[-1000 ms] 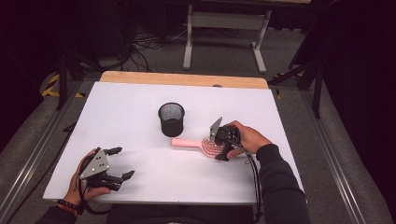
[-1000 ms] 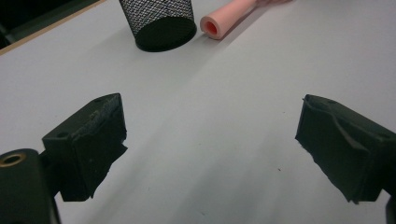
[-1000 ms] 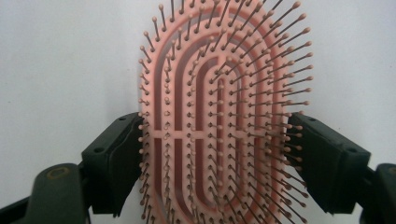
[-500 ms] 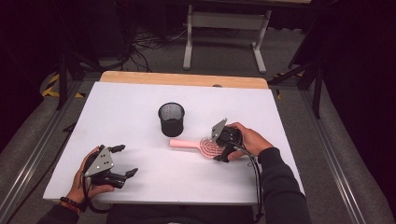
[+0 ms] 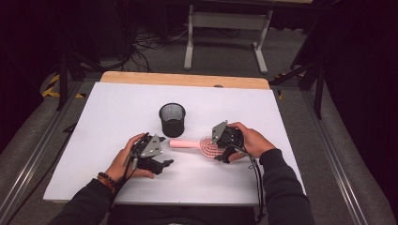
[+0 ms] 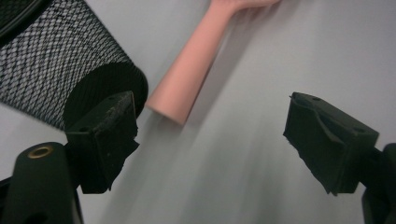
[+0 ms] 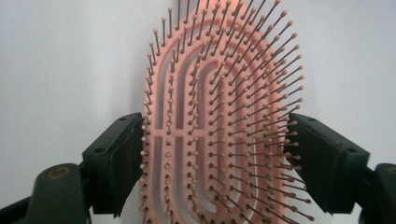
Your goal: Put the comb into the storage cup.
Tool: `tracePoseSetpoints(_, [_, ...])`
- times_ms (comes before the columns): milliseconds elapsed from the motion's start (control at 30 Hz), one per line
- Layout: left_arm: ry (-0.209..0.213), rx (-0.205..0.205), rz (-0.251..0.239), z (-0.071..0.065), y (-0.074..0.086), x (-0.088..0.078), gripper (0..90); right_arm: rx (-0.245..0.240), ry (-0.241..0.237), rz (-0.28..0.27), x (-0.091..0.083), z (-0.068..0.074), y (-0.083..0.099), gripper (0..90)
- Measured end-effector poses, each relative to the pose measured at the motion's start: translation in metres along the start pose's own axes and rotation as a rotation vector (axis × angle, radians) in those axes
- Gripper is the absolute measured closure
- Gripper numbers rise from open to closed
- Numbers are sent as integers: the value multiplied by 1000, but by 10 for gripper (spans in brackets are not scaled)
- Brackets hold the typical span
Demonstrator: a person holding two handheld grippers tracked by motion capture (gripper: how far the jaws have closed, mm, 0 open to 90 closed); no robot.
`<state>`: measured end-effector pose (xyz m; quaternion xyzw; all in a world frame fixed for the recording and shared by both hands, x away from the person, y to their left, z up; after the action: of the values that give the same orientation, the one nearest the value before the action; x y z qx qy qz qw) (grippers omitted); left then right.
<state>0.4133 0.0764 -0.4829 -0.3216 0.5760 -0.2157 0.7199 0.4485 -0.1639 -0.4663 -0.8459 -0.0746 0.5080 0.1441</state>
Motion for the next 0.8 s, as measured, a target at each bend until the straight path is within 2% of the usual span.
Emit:
tracePoseSetpoints(67, [-1,9,2,2,-5,6,201,-16,18,4,-2,0,-2,217])
tracePoseSetpoints(100, [-1,6,16,5,-14,16,207,-19,22,9,-4,1,-3,218])
tracePoseSetpoints(133, [-1,6,16,5,-14,16,210,-32,35,9,-5,0,-3,218])
tracePoseSetpoints(167, [-2,0,23,8,-21,25,224,-37,45,6,-7,1,-5,219])
tracePoseSetpoints(300, [-4,-2,48,12,-27,34,244,-53,60,-2,-13,1,-7,239])
tracePoseSetpoints(333, [-3,3,49,14,-30,37,254,-62,57,-18,-16,2,-8,419])
tracePoseSetpoints(367, [0,0,57,15,-34,41,265,-68,79,-25,-16,0,-10,539])
tracePoseSetpoints(400, [0,0,57,15,-34,41,274,-68,79,-25,-16,0,-10,539])
tracePoseSetpoints(433, [6,5,88,16,-38,48,285,-43,131,-31,-19,-6,-11,706])
tracePoseSetpoints(500, [4,19,110,17,-41,52,290,-18,121,-51,-20,-10,-10,683])
tracePoseSetpoints(567, [23,21,105,15,-44,54,295,6,100,-24,-18,-9,-6,664])
tracePoseSetpoints(600, [23,32,108,15,-45,54,294,6,109,-25,-17,-11,-5,641])
tracePoseSetpoints(667, [26,36,116,15,-46,54,297,28,87,-39,-16,-11,-4,547])
tracePoseSetpoints(767, [36,34,91,16,-48,50,293,41,112,-64,-18,-14,-7,488])
tracePoseSetpoints(800, [45,31,77,16,-48,48,279,48,122,-76,-18,-15,-10,444])
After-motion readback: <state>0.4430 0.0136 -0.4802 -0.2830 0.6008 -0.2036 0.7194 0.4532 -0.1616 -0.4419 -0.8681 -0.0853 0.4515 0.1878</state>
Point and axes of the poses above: each handheld gripper's, and its own axes: x roughly forward along the jaws, y roughly out of its underside, z roughly to its left, the point moved 5 cm from there along x, roughly forward along the jaws, and after that the axes turned 13 degrees about y, right-handed, at the moved point
